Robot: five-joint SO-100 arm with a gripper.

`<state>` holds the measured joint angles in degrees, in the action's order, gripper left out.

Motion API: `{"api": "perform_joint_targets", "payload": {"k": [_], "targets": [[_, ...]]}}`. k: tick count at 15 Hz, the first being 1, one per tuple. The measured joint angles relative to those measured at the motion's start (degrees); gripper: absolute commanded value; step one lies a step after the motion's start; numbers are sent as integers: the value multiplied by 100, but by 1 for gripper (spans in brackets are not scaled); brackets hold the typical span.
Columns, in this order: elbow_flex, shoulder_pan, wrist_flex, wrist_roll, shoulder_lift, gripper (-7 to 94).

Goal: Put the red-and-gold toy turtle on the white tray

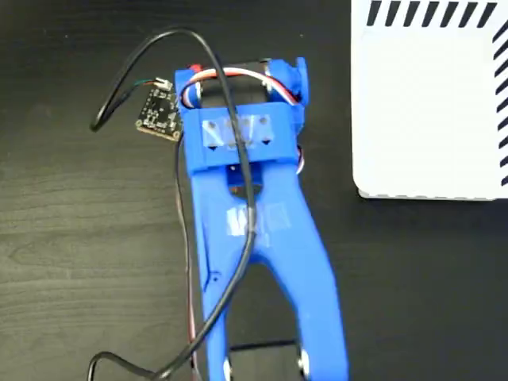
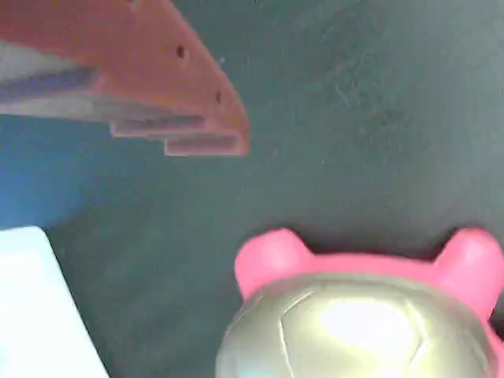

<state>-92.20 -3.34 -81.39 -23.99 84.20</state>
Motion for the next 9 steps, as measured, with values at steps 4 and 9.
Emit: {"api": "perform_joint_targets", "payload": {"k": [4, 9], "targets": [[545, 9, 9, -158, -782, 74], [1301, -79, -35, -176, -1723, 74]]}}
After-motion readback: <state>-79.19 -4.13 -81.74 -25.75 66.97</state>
